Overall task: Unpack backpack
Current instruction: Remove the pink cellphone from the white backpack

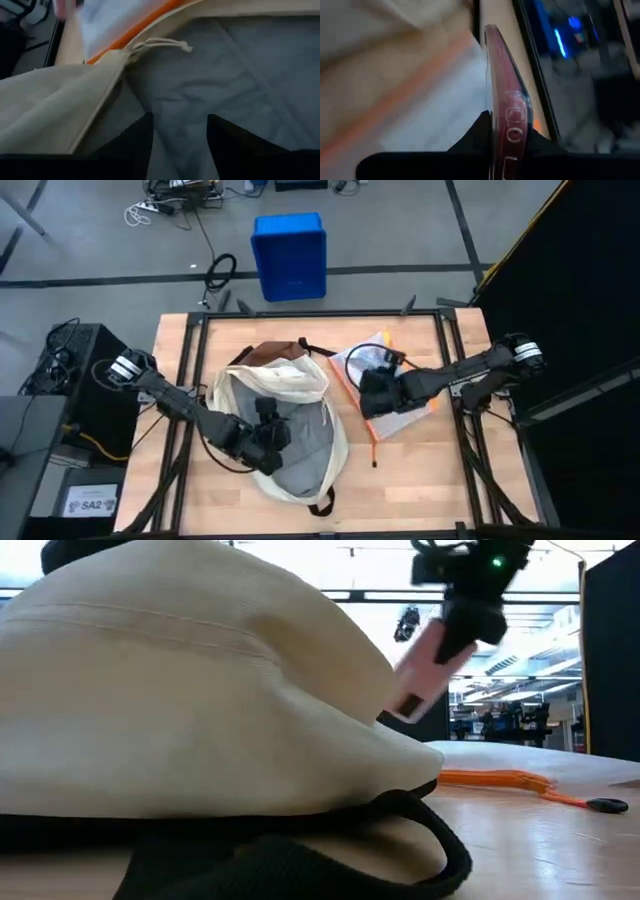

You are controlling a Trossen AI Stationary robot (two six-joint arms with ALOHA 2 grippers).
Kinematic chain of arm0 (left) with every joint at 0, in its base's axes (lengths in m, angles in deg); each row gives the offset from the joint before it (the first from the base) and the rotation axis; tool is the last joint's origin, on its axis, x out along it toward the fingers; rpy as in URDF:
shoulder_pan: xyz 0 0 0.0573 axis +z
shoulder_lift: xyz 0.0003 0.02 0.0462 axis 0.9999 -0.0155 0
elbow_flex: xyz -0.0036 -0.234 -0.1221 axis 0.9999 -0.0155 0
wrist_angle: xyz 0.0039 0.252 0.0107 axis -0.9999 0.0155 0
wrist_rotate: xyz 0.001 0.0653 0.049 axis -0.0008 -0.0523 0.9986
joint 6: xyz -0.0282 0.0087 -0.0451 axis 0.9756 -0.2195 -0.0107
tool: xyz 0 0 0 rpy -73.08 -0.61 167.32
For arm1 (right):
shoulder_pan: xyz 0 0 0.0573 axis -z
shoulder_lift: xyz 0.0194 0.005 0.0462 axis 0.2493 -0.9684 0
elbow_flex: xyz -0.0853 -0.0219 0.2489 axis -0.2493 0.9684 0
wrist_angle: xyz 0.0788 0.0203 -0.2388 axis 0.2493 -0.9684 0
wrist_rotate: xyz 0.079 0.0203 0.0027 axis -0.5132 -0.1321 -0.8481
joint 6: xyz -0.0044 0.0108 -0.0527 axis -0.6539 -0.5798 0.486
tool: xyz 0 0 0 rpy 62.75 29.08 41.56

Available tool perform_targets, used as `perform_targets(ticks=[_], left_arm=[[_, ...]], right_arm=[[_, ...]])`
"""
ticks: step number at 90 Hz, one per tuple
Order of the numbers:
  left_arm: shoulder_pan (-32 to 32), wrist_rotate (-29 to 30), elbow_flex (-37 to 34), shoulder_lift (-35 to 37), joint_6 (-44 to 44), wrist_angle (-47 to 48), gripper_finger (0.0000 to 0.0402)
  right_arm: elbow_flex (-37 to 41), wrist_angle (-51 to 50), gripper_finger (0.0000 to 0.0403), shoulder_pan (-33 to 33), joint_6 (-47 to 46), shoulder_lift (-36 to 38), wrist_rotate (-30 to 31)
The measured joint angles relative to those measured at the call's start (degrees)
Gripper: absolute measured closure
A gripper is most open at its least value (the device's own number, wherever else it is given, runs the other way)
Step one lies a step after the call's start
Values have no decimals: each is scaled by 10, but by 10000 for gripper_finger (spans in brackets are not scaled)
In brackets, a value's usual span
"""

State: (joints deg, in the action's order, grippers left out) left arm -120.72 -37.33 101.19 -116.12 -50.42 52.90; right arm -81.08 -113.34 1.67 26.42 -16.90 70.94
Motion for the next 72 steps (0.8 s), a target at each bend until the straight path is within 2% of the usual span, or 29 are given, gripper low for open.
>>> perform_targets(ticks=[14,26,40,48,72], left_arm=[[-2,1,0,-4,1,-11,248],[0,2,0,-8,1,-15,248],[0,2,0,-11,1,-20,248],[0,4,0,-13,1,-22,248],[0,-9,0,-19,0,-32,248]], right_arm=[[0,-175,399,55,-143,-4,4],[2,-270,399,109,-234,-6,-60],[33,-283,399,174,-244,-6,-139],[64,-275,390,207,-239,-6,-150],[133,-221,314,273,-191,-7,-167]])
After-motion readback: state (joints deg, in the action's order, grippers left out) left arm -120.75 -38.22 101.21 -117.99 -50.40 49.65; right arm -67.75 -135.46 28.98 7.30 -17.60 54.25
